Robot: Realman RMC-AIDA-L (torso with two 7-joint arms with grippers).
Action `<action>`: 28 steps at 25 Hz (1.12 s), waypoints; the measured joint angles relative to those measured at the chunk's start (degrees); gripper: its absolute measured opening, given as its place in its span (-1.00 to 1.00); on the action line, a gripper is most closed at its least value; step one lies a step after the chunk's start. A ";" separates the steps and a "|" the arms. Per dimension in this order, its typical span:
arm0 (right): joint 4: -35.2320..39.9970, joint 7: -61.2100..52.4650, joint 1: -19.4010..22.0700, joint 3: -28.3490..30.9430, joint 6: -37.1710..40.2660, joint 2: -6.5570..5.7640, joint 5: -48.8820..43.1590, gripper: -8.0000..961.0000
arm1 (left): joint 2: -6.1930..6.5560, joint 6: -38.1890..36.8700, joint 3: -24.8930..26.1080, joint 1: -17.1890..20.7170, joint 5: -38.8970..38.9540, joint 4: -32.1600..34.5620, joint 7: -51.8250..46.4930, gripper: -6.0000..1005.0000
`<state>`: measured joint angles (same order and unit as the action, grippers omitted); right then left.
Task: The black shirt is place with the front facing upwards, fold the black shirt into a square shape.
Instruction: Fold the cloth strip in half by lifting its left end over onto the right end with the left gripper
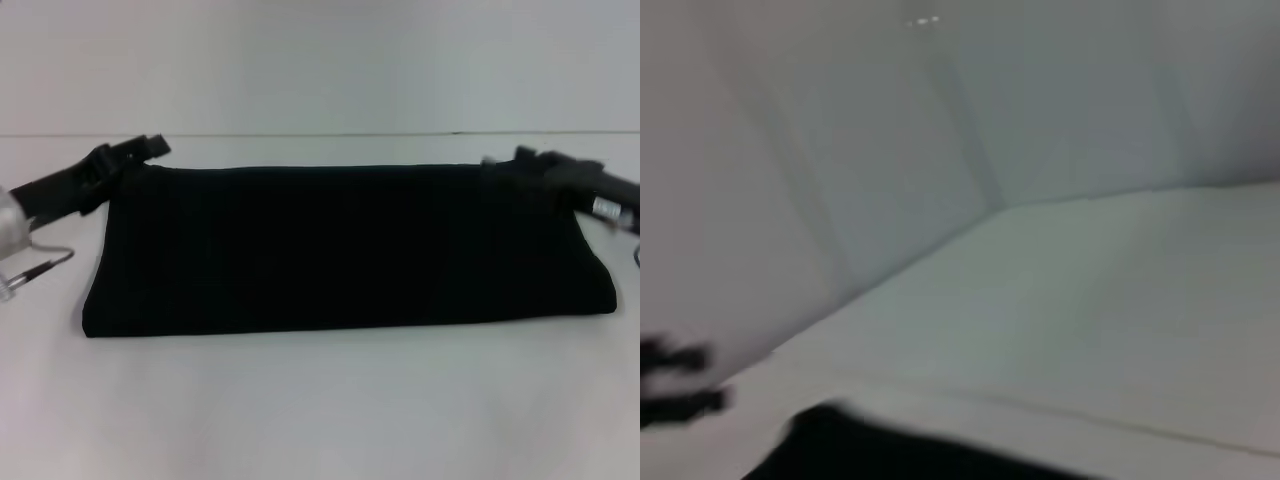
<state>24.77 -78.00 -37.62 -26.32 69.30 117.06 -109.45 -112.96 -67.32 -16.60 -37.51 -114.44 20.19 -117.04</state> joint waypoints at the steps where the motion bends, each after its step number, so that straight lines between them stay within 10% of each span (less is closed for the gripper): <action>1: 0.43 2.09 0.75 -1.11 3.23 -0.19 -0.45 0.38 | 1.11 -3.20 -1.66 1.10 -0.03 -0.11 -2.91 0.09; 13: 2.11 15.11 4.81 -8.87 10.39 2.03 -1.48 0.93 | 4.25 -16.22 -6.30 14.60 -4.01 5.03 -21.43 0.71; 28: 1.59 15.56 4.83 -9.28 7.22 2.48 -1.43 0.93 | 3.95 -11.30 -7.49 13.29 -9.29 4.85 -26.05 0.81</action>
<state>26.36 -62.43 -32.79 -35.60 76.52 119.54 -110.88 -109.01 -78.62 -24.10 -24.22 -123.73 25.04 -143.08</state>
